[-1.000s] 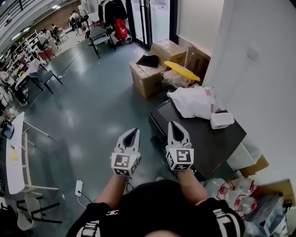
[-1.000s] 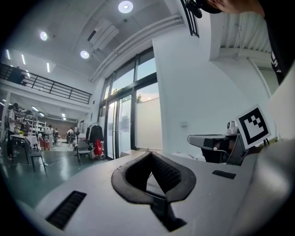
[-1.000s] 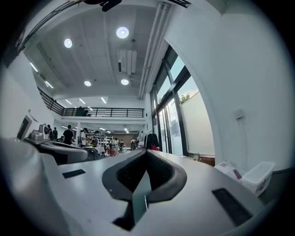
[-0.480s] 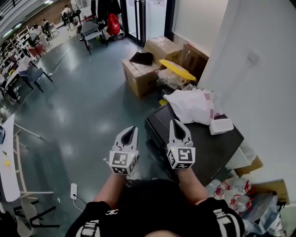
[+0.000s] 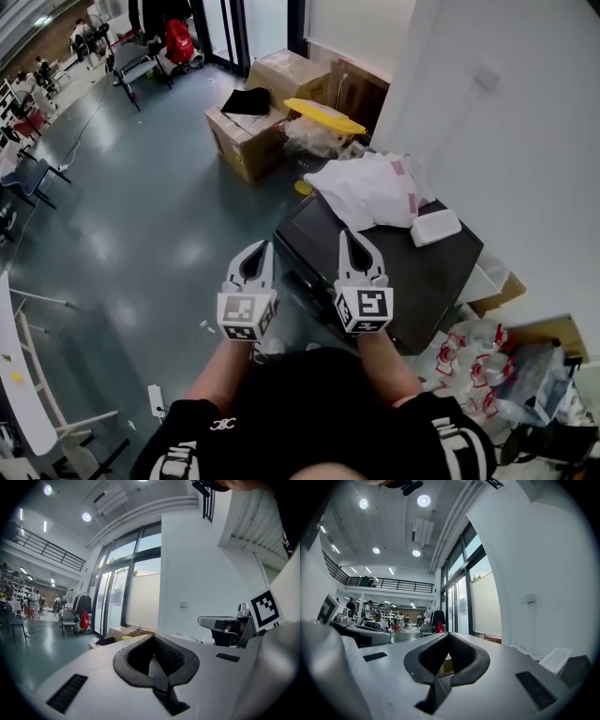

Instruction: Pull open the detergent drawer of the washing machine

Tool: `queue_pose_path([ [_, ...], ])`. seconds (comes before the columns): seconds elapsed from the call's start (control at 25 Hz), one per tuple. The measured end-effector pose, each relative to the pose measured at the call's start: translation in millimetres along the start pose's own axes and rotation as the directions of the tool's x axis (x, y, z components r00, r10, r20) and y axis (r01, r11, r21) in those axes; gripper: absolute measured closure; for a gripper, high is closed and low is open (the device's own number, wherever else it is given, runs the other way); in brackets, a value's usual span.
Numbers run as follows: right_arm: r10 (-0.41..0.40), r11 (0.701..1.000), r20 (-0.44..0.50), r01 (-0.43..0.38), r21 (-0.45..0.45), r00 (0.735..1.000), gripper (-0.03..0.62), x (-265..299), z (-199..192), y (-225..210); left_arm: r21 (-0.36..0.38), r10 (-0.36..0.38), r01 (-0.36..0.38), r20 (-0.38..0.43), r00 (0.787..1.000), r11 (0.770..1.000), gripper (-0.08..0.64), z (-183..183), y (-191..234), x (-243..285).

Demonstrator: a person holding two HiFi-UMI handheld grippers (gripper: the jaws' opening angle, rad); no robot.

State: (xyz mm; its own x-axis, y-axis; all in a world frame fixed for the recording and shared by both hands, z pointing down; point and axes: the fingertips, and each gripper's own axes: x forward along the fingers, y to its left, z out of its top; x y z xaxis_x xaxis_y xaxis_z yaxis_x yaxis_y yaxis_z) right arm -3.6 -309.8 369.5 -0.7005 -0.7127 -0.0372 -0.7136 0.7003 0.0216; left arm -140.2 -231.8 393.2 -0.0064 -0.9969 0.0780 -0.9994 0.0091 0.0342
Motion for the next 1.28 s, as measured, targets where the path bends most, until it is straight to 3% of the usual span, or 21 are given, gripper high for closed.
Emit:
queue_pose_path([
  [0.12, -0.033, 0.999, -0.011, 0.033, -0.004, 0.999, 0.589, -0.9, -4.7, -7.1, -0.011, -0.075, 0.076, 0.016, 0.997, 0.997, 0.553, 1.6, -9.1, 10.5],
  [0.16, -0.043, 0.999, -0.014, 0.043, -0.007, 0.999, 0.589, -0.7, -5.6, -9.6, -0.033, -0.117, 0.118, 0.023, 0.993, 0.992, 0.505, 2.5, -13.3, 14.5],
  [0.24, -0.059, 0.998, -0.021, 0.059, -0.007, 0.998, 0.589, -0.3, -7.3, -13.8, -0.111, -0.212, 0.215, 0.038, 0.977, 0.97, 0.286, 1.6, -20.9, 21.7],
  [0.32, -0.068, 0.998, -0.027, 0.068, 0.001, 0.997, 0.589, -1.4, -9.4, -16.3, -0.22, -0.277, 0.284, 0.062, 0.959, 0.933, 0.25, -3.2, -22.8, 25.4],
  [0.48, -0.076, 0.997, -0.039, 0.076, 0.001, 0.996, 0.589, -3.3, -13.9, -18.8, -0.445, -0.328, 0.335, 0.094, 0.94, 0.831, 0.242, -23.1, -15.5, 30.3],
  [0.64, -0.08, 0.997, -0.063, 0.08, -0.006, 0.995, 0.589, -6.1, -22.8, -17.7, -0.653, -0.349, 0.333, 0.11, 0.93, 0.681, 0.242, -57.7, -4.4, 31.8],
  [0.72, -0.072, 0.997, -0.066, 0.072, -0.01, 0.995, 0.589, -7.2, -25.5, -14.9, -0.724, -0.346, 0.321, 0.121, 0.931, 0.611, 0.242, -76.8, 3.6, 31.1],
  [0.8, -0.068, 0.998, -0.065, 0.066, -0.019, 0.996, 0.589, -6.9, -27.1, -13.3, -0.768, -0.345, 0.307, 0.12, 0.931, 0.563, 0.242, -97.5, 10.5, 31.4],
  [0.88, -0.07, 0.997, -0.07, 0.068, -0.025, 0.995, 0.589, -6.4, -30.0, -13.7, -0.785, -0.349, 0.292, 0.103, 0.932, 0.547, 0.242, -117.8, 14.6, 31.7],
  [1.04, -0.084, 0.996, -0.088, 0.082, -0.033, 0.993, 0.589, -7.7, -34.6, -15.8, -0.794, -0.369, 0.273, 0.066, 0.927, 0.543, 0.241, -150.2, 16.2, 29.4],
  [1.2, -0.114, 0.993, -0.11, 0.11, -0.036, 0.987, 0.589, -8.4, -40.3, -17.5, -0.827, -0.42, 0.264, 0.038, 0.907, 0.496, 0.238, -182.0, 13.3, 31.9],
  [1.24, -0.12, 0.992, -0.118, 0.116, -0.039, 0.986, 0.589, -9.6, -43.1, -17.6, -0.841, -0.429, 0.252, 0.026, 0.903, 0.479, 0.238, -192.3, 12.8, 32.0],
  [1.28, -0.126, 0.992, -0.128, 0.121, -0.042, 0.984, 0.589, -11.0, -46.0, -17.8, -0.864, -0.434, 0.236, 0.023, 0.901, 0.445, 0.238, -202.8, 13.2, 31.7],
])
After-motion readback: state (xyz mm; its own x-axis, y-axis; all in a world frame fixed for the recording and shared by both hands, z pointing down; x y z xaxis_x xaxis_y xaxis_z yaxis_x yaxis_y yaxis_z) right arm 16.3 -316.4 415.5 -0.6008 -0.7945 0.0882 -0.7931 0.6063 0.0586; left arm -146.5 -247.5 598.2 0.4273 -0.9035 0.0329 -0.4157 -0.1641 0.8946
